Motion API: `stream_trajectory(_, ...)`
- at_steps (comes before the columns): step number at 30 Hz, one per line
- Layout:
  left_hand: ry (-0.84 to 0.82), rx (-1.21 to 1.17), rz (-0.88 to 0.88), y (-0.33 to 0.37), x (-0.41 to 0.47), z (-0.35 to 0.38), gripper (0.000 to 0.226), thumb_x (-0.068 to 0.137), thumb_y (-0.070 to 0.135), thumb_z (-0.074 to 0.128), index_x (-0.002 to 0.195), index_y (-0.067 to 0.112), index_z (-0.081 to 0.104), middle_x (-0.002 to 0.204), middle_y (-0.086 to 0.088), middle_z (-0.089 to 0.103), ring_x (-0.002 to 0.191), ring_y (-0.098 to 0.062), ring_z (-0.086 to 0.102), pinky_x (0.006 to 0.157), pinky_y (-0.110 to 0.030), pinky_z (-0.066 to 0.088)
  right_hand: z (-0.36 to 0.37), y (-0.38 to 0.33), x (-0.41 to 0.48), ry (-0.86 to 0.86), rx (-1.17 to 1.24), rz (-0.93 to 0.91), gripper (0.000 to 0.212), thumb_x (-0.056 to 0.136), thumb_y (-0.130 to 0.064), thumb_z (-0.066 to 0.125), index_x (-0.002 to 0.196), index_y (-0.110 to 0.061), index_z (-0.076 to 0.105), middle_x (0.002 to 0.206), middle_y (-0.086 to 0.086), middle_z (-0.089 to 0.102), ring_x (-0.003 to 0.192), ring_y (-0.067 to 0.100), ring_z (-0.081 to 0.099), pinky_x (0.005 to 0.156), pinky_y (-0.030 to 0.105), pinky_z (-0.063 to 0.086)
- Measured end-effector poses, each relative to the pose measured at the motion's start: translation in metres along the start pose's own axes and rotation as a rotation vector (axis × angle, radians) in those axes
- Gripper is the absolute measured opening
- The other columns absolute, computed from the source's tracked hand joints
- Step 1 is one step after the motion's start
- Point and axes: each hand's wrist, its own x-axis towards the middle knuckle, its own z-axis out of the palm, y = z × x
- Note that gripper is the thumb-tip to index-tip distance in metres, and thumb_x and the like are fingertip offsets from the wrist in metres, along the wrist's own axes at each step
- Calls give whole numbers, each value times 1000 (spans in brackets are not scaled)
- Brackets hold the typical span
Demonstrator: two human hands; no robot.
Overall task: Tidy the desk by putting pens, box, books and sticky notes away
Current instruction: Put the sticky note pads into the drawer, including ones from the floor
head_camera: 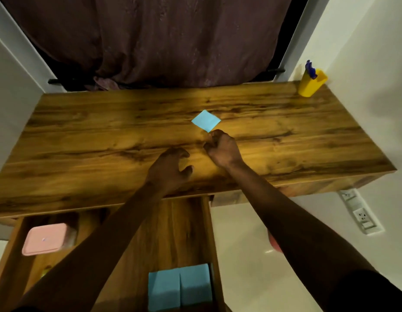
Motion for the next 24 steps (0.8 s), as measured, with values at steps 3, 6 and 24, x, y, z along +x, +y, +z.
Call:
stream_trajectory(3, 8, 5, -23, 5, 24, 8, 45, 83, 46, 69, 123, 26, 62, 126, 1, 63, 107, -23, 63, 92, -35, 51, 4, 10, 45, 1, -57, 8, 60, 89, -27, 71, 143, -9, 51, 137, 13, 62, 126, 29, 59, 99, 36, 53)
stream_trajectory(6, -7, -20, -39, 7, 39, 15, 48, 86, 41, 73, 129, 25, 59, 129, 1, 59, 108, -24, 62, 92, -38, 53, 13, 24, 87, 19, -67, 47, 64, 87, -27, 72, 144, -10, 48, 137, 13, 59, 125, 30, 58, 95, 38, 55)
stream_trajectory(24, 46, -73, -80, -27, 24, 9, 45, 84, 37, 77, 125, 28, 60, 125, 5, 61, 113, -12, 60, 81, -27, 43, 40, 49, 183, -176, -482, 186, 99, 74, -38, 86, 152, -10, 30, 149, 16, 38, 138, 37, 38, 106, 43, 42)
